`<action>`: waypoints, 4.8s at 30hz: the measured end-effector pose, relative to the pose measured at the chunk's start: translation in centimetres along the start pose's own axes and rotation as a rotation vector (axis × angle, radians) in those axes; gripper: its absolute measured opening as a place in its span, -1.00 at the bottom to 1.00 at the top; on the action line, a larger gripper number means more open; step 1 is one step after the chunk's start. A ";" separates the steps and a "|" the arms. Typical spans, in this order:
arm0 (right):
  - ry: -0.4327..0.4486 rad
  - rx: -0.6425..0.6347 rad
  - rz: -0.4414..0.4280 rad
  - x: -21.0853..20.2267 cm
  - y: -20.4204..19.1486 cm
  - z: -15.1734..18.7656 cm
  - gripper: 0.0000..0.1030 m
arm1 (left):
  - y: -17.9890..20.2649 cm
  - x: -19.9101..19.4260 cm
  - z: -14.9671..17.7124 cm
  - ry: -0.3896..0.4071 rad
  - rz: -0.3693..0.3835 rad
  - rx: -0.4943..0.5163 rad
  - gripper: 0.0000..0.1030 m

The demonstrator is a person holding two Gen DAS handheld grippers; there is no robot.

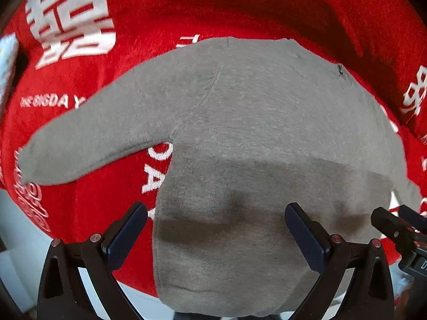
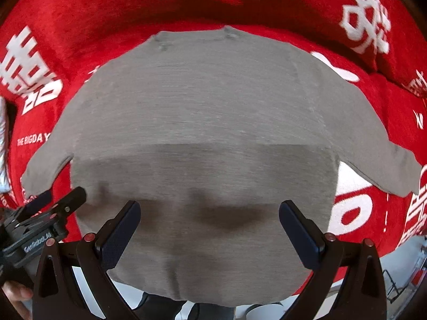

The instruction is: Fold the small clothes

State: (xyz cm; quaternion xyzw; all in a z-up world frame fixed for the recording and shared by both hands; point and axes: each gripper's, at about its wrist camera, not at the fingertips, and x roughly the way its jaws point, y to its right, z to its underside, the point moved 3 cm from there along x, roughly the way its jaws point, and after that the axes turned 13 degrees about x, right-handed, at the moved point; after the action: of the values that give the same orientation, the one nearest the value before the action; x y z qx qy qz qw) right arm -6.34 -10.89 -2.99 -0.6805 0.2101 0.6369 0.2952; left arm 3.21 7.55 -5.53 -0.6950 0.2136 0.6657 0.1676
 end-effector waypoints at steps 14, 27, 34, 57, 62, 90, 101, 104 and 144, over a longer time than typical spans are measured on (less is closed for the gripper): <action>-0.107 -0.160 0.003 3.6 -8.2 4.2 1.00 | -22.2 4.1 7.3 0.195 0.145 -0.581 1.00; -0.162 -0.222 0.066 6.7 -12.2 5.6 1.00 | -25.2 5.3 3.8 0.460 0.353 -0.678 1.00; -0.171 -0.224 0.073 7.4 -12.4 5.7 1.00 | -27.0 6.0 4.2 0.440 0.258 -0.685 -0.89; -0.046 0.206 -0.067 1.9 7.3 0.8 1.00 | 7.6 -4.9 -9.6 0.582 0.196 0.315 -0.89; -0.028 0.213 -0.063 2.0 12.6 -0.4 1.00 | 15.2 2.7 -9.9 0.351 0.116 0.419 -0.89; 0.403 -0.694 0.352 3.7 -8.2 -4.2 -0.89 | -5.1 1.9 -2.0 0.174 -0.162 0.004 0.75; 0.250 0.503 -0.201 -2.8 14.2 -8.7 -0.81 | -4.4 2.7 -3.9 0.166 -0.187 0.067 0.76; 0.258 0.210 -0.132 -4.1 10.4 -7.5 -0.21 | -4.4 2.8 -4.3 0.161 -0.203 0.093 0.76; -0.143 0.572 -0.705 -7.3 9.0 0.7 0.55 | -8.6 3.1 -13.6 0.117 0.034 0.068 0.76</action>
State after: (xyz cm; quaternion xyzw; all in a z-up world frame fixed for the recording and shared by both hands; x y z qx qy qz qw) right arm -13.56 -17.68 3.00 -0.5560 0.1122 0.4592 0.6837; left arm 19.34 7.59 -8.24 -0.7228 0.2572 0.6192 0.1673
